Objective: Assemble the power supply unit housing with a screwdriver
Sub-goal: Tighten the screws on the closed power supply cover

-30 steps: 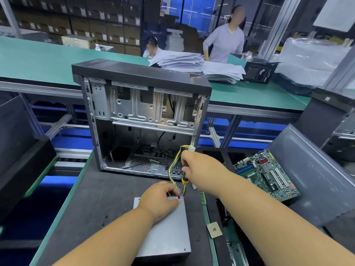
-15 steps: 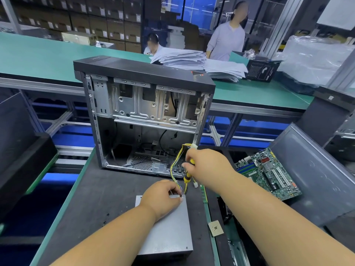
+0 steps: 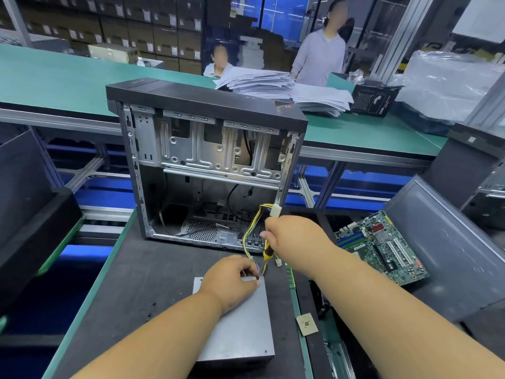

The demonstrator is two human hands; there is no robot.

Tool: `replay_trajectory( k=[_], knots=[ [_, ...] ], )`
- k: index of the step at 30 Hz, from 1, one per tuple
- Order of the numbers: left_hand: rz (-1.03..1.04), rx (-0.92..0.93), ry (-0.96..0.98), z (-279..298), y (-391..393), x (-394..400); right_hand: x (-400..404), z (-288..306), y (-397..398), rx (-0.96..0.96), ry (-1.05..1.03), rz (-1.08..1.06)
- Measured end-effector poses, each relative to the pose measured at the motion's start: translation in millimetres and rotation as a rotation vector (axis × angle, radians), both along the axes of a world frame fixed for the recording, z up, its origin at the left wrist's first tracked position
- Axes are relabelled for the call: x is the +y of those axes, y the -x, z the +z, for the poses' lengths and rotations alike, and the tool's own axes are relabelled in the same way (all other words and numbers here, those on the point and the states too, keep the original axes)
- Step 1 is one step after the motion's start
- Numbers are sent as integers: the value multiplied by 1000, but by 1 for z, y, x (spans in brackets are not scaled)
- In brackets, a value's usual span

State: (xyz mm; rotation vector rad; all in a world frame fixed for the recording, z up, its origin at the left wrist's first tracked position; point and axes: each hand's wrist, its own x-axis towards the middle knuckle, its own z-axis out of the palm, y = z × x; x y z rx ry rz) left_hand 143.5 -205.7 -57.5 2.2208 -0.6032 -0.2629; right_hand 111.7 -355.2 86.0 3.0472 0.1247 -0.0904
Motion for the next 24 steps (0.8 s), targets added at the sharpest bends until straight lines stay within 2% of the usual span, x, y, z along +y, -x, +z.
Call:
replay_trajectory(
  k=[4, 7, 10, 16, 24],
  knots=[
    [0, 0, 2, 1, 0, 0, 2, -4, 0, -52, 105, -39],
    [1, -5, 1, 2, 1, -1, 4, -4, 0, -60, 35, -8],
    [0, -7, 1, 2, 1, 0, 5, -2, 1, 29, -71, 24],
    [10, -8, -5, 1, 1, -1, 7, -3, 0, 19, -48, -15],
    [10, -2, -3, 1, 1, -1, 7, -9, 2, -33, -132, -95]
  ],
)
